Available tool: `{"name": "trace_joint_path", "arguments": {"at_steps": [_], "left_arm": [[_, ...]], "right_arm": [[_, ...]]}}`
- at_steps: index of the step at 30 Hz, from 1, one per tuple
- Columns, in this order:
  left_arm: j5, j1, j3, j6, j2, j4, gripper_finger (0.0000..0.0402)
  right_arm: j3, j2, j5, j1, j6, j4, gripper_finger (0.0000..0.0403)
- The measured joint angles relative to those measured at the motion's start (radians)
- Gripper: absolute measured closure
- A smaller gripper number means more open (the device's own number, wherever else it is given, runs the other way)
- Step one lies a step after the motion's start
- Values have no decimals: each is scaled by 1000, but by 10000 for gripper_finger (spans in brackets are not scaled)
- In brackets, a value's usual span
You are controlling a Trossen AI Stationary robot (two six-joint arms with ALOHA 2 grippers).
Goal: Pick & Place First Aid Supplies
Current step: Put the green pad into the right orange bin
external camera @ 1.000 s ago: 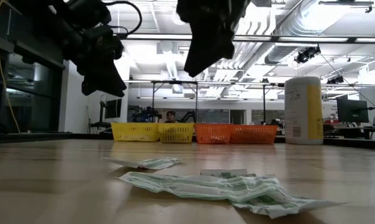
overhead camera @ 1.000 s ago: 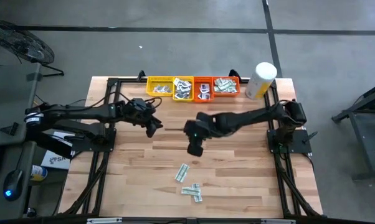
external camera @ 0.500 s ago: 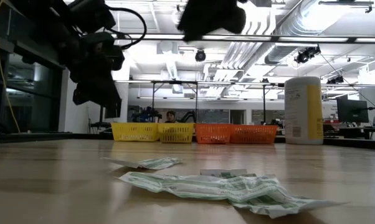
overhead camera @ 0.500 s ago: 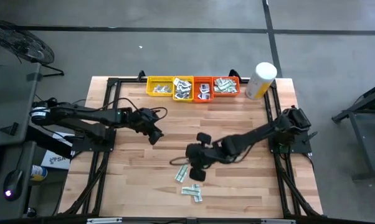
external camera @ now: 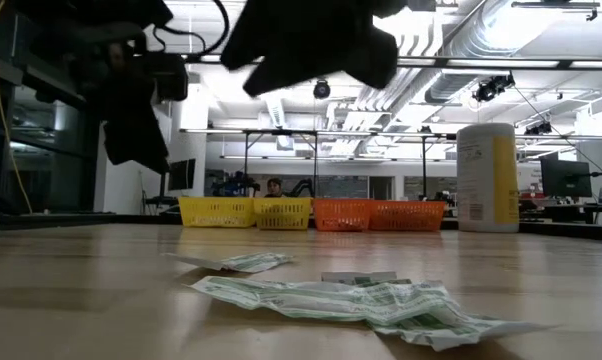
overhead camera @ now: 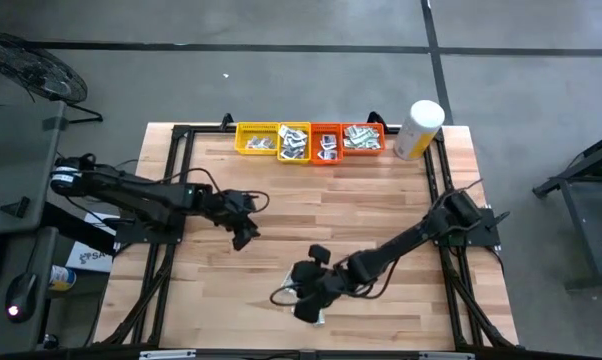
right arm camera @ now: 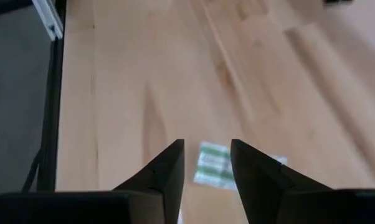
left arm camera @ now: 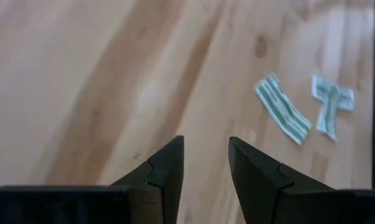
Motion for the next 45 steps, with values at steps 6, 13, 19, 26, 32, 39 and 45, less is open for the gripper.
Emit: {"name": "trace_joint_path", "arguments": {"at_steps": [6, 13, 19, 26, 32, 39, 45], "left_arm": [[-74, -102, -1, 66, -17, 9, 276], [-181, -212, -40, 110, -158, 20, 276], [-232, -268, -142, 108, -362, 42, 276], [-252, -264, -244, 134, -598, 42, 276], [-270, -264, -334, 151, -760, 51, 276], [-279, -264, -406, 231, -888, 82, 276], [-282, -264, -427, 285, -910, 74, 276]], "right_arm": [[0, 49, -5, 29, 63, 20, 293], [95, 100, 46, 34, 77, 35, 305], [281, 205, 67, 31, 68, -155, 313], [538, 364, 8, 31, 128, -422, 327], [615, 415, -34, 31, 165, -527, 329], [615, 415, -116, 18, 159, -568, 328], [602, 415, -178, 1, 102, -549, 278]]}}
